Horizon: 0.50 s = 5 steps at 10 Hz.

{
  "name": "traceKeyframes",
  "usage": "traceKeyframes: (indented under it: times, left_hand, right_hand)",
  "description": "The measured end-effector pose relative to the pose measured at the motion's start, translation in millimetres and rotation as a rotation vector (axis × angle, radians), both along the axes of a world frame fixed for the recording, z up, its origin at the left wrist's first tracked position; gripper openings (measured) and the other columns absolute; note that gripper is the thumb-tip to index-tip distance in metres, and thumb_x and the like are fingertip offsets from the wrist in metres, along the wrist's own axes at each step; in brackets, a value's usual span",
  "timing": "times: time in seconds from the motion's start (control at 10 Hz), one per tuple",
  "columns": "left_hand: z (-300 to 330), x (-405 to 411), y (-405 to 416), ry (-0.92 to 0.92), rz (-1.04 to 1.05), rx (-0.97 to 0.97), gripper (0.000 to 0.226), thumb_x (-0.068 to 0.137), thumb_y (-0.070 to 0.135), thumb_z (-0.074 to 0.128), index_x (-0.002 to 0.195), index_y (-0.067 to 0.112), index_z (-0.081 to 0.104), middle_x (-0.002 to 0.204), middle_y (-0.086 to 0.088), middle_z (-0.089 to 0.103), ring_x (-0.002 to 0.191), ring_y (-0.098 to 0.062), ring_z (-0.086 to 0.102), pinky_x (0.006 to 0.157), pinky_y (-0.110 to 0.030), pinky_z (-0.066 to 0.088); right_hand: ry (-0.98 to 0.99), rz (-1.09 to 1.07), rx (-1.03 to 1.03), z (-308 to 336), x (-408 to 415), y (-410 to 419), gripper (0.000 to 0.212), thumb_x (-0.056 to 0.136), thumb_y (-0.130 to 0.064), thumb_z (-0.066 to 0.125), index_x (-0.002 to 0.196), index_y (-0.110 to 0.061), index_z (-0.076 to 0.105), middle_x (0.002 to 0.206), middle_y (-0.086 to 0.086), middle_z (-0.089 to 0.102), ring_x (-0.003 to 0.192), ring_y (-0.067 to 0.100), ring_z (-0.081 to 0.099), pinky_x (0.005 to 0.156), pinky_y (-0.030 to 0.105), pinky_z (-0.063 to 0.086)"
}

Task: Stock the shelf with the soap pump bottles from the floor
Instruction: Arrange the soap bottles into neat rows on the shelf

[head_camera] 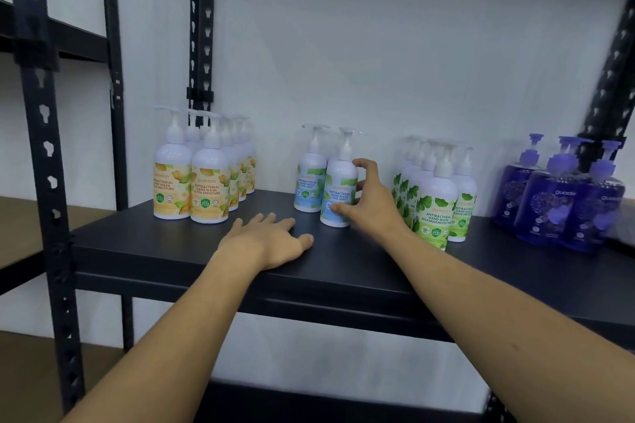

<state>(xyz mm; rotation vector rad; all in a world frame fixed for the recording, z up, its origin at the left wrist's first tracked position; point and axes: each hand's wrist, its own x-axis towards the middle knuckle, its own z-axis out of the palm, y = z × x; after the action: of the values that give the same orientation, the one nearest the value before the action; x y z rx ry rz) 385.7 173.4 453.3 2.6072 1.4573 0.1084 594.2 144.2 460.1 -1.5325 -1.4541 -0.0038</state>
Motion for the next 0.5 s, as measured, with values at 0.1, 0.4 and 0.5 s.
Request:
traceKeyframes:
  times: [0.1, 0.4, 0.5]
  left_hand:
    - [-0.8, 0.5, 0.7, -0.006, 0.001, 0.007, 0.071, 0.096, 0.069, 0.024, 0.158, 0.034, 0.017, 0.167, -0.003, 0.007, 0.154, -0.024, 0.004, 0.122, -0.05, 0.003]
    - [0.4, -1.7, -4.2, -0.005, -0.001, -0.002, 0.069, 0.098, 0.067, 0.025, 0.157, 0.033, 0.018, 0.167, -0.003, 0.009, 0.154, -0.024, 0.006, 0.122, -0.049, 0.006]
    - [4.7, -2.4, -8.5, -0.034, 0.0, 0.05, 0.064, 0.099, 0.061, 0.029, 0.155, 0.031, 0.027, 0.165, -0.004, 0.02, 0.152, -0.025, 0.016, 0.12, -0.047, 0.013]
  right_hand:
    - [-0.006, -0.008, -0.003, -0.3, -0.1, 0.4, 0.082, 0.077, -0.012, 0.085, 0.137, -0.027, 0.032, 0.093, -0.015, 0.054, 0.085, 0.015, 0.066, 0.062, 0.014, 0.047]
    - [0.034, -0.016, -0.065, 4.2, -10.8, -19.9, 0.093, 0.083, -0.017, 0.08, 0.152, -0.024, 0.018, 0.111, -0.001, 0.055, 0.1, 0.016, 0.06, 0.075, 0.021, 0.047]
    - [-0.065, -0.104, -0.178, 13.0, -13.8, -38.5, 0.087, 0.088, -0.033, 0.073, 0.154, -0.018, 0.019, 0.137, 0.012, 0.05, 0.124, 0.026, 0.052, 0.09, 0.028, 0.04]
